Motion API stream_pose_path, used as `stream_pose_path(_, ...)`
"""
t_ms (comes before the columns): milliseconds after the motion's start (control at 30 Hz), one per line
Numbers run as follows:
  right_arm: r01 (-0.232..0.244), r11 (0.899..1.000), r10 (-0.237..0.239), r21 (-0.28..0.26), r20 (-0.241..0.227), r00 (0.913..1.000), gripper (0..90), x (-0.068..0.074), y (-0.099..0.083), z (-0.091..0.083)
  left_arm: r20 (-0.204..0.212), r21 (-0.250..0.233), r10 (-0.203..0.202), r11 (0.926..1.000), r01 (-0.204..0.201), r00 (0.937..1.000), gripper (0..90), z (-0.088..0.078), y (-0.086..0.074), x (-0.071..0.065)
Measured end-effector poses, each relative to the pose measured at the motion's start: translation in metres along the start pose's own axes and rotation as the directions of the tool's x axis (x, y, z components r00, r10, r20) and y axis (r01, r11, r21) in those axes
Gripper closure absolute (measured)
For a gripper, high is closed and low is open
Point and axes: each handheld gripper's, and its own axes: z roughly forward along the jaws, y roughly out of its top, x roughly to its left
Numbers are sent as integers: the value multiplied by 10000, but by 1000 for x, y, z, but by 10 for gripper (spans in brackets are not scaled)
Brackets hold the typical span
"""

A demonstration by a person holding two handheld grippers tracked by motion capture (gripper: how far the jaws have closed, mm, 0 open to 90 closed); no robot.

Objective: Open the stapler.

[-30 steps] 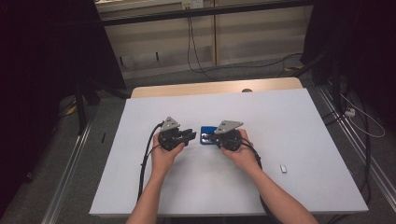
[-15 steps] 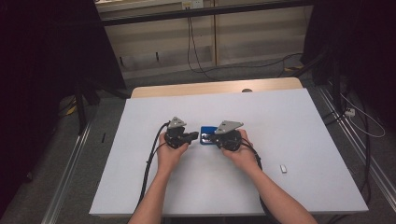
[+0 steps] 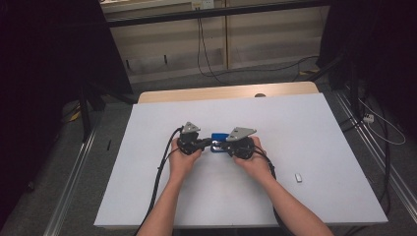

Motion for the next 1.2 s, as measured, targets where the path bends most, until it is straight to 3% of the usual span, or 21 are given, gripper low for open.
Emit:
stream_pose_path(267, -5, 10000, 5, 11, -9, 10000, 900, 0, 0, 0, 10, 127, 84, 9999, -84, 10000, 900, 0, 3, 0)
stream_pose_path(600, -61, 10000, 62, -41, 29, 10000, 900, 0, 0, 1, 193, -242, -21, 9997, 26, 9998, 900, -7, 13, -3)
stream_pose_path(800, -449, 9989, 449, -119, 55, 9990, 900, -3, -1, 1, 245, -413, 53, 9991, -43, 9997, 900, -10, 19, -6)
stream_pose_path(1033, -555, 9984, 556, -120, 119, 9984, 900, 0, 0, 2, 251, -445, 136, 9989, -125, 9996, 900, -11, 22, -7)
stream_pose_path(1100, -487, 9985, 491, -245, 195, 9986, 900, 2, 1, 2, 242, -489, 171, 9987, -159, 9996, 900, -11, 23, -7)
stream_pose_path(1200, -757, 9959, 768, -503, 207, 9968, 900, 1, 3, 2, 262, -538, 183, 9984, -168, 9995, 900, -12, 24, -8)
